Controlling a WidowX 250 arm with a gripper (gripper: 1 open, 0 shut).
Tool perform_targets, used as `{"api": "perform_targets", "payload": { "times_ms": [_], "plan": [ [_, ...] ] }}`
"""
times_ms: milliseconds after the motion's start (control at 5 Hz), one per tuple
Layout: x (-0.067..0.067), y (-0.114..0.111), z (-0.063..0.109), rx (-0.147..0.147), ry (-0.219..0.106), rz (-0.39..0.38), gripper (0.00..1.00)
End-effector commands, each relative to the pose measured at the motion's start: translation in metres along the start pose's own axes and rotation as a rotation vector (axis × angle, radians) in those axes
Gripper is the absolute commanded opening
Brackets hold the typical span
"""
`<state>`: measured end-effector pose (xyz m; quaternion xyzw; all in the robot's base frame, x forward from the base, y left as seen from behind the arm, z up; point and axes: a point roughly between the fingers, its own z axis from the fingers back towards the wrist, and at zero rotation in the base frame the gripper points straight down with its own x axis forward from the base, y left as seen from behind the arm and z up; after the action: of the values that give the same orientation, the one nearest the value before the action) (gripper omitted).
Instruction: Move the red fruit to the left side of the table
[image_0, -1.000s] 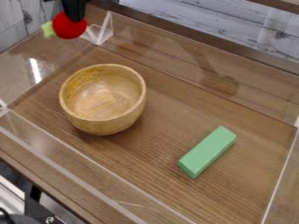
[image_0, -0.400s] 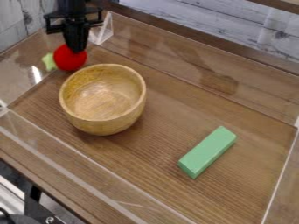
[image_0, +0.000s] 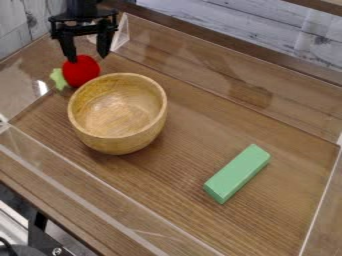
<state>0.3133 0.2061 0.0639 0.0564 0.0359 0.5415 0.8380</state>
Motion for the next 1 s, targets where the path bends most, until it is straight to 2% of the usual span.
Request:
{"api": "perform_targets", "payload": {
  "times_ms": [0, 200, 600, 800],
  "plan": [
    [0.008, 0.002, 0.009, -0.017, -0.043, -0.017, 1.0],
    [0.008, 0.003, 0.01, -0.011, -0.032, 0.009, 1.0],
    [-0.001, -0.001, 0.048, -0.081, -0.02, -0.053, 1.0],
    [-0.011, -0.004, 0.065, -0.112, -0.02, -0.145, 1.0]
  ]
}}
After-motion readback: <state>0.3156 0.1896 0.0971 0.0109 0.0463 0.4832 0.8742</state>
